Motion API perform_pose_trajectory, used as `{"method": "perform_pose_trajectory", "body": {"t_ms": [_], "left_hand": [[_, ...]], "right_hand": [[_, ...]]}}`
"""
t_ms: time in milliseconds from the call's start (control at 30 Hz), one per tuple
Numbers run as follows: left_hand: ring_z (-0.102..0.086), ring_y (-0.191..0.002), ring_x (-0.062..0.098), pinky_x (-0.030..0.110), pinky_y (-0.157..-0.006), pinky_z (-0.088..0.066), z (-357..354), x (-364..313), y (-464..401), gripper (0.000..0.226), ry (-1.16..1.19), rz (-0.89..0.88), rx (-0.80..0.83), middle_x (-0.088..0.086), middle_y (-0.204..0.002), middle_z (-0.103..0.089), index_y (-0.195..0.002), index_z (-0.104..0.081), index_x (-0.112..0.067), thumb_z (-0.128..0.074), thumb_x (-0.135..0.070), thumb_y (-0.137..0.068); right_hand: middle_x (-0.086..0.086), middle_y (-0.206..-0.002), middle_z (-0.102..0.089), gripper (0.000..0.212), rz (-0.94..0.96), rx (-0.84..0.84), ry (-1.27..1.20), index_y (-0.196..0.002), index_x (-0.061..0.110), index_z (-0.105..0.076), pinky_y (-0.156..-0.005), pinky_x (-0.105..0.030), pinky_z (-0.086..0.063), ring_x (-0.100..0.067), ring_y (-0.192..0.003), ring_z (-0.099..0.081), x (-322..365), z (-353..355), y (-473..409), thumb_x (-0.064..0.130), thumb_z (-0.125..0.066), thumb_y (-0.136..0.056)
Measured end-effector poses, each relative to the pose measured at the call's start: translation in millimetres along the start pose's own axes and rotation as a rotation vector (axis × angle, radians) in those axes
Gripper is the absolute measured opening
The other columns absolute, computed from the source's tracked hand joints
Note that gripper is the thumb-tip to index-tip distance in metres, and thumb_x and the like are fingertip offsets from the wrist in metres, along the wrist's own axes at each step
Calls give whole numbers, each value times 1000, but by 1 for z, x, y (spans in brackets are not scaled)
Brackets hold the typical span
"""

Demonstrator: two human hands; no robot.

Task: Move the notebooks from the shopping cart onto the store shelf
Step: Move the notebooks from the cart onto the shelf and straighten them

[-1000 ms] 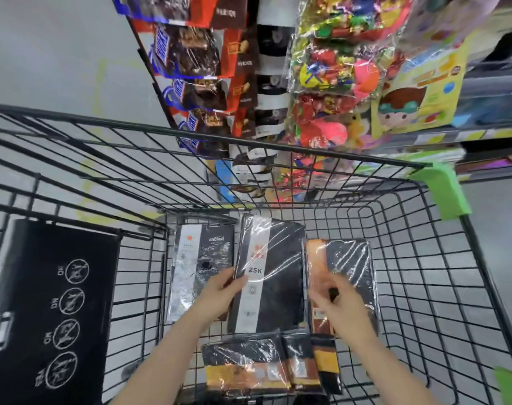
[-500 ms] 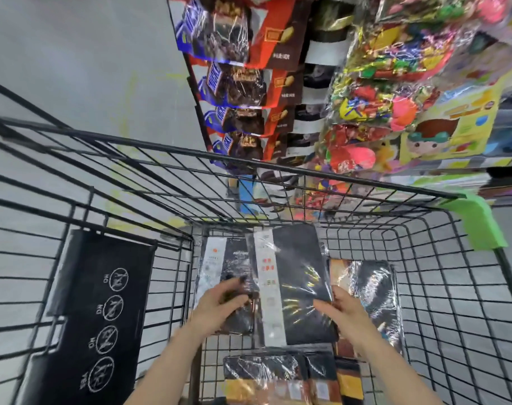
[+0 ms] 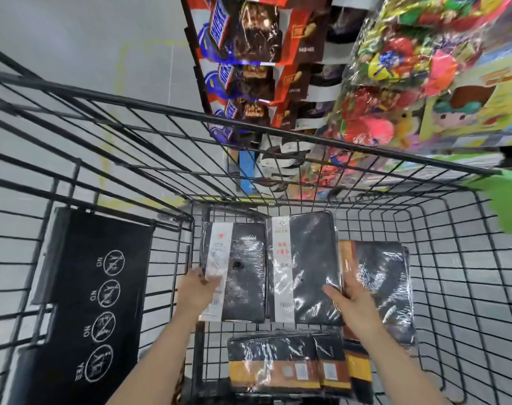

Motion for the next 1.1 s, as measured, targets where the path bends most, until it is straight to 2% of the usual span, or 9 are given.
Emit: {"method": "perform_pose_trajectory", "body": {"t_ms": [133, 233, 433, 533, 633, 733, 867, 933, 1100], "left_hand": [[-54, -72, 18, 23, -54, -42, 1, 0, -5, 48, -83, 58, 55, 14, -117, -59, -125, -44, -7, -65, -20, -84], [-61, -80, 16, 34, -76, -53, -4, 5, 0, 59, -19, 31, 137, 11, -123, -58, -130, -39, -9, -67, -15, -79], [-43, -127, 25, 25, -95, -33, -19, 12, 17, 80, -54, 24, 204, 6, -149, -34, -148, -10, -13, -61, -19, -87], [-55, -103, 26, 27, -81, -41, -18, 9, 12, 54, -110, 62, 141, 9, -119, -56, -131, -37, -6, -61, -18, -85], [-54, -66, 14, 21, -50, -39, -12, 9, 8, 37, -61, 135, 86, 3, -83, -57, -115, -52, 0, -63, -16, -82], [-49, -58, 6, 16, -40, -37, -10, 10, 6, 29, -93, 95, 102, -7, -71, -50, -110, -52, -4, -59, -21, -88], [-53, -114, 26, 33, -95, -43, 2, -4, 18, 63, -170, -41, 165, 3, -126, -55, -140, -31, -5, -58, -32, -89], [-42, -130, 28, 35, -105, -36, 12, -21, 30, 70, -186, -125, 164, 10, -145, -41, -144, -27, -7, -58, -36, -88], [-59, -71, 19, 23, -58, -45, 53, -91, 78, 37, -288, -364, 48, 7, -81, -69, -116, -59, -13, -58, -36, -88]], "right_hand": [[-5, -137, -46, 58, 2, 7, -3, -139, 8, -34, -104, -29, -31, -26, -130, -41, 2, -3, -1, 22, -58, -88], [-8, -145, -38, 62, 1, 3, -16, -140, 10, -32, -109, -35, -29, -26, -133, -37, 1, -4, -1, 27, -60, -87], [-4, -136, -47, 58, 1, 13, -18, -134, 12, -42, -107, -39, -35, -25, -127, -44, -3, -3, -4, 34, -61, -84], [-3, -134, -53, 61, 4, 11, -12, -129, 17, -47, -106, -45, -38, -23, -121, -51, -7, -3, -5, 47, -61, -78], [-3, -132, -55, 66, -4, 16, -39, -128, 20, -47, -104, -48, -41, -24, -119, -54, -21, -3, -11, 54, -62, -73], [-2, -132, -56, 59, -6, 19, -54, -128, 19, -48, -105, -47, -40, -23, -120, -53, -19, -4, -14, 46, -63, -77], [5, -118, -62, 37, -6, 31, -79, -121, 22, -54, -103, -40, -41, -18, -111, -56, -8, -2, -6, 29, -62, -84], [5, -110, -64, 34, -5, 36, -79, -118, 20, -54, -94, -34, -45, -21, -105, -59, 1, 6, 3, 24, -62, -85], [1, -102, -67, 39, 7, 47, 0, -122, 17, -54, -78, -24, -45, -15, -90, -62, 22, 47, 42, 22, -64, -84]]}}
Point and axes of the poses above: each hand's wrist, its own y-axis away from the middle knuckle, its own z-axis out of the back of the hand, x = y × z, the point moved 6 cm from there along -y, towards the middle knuckle
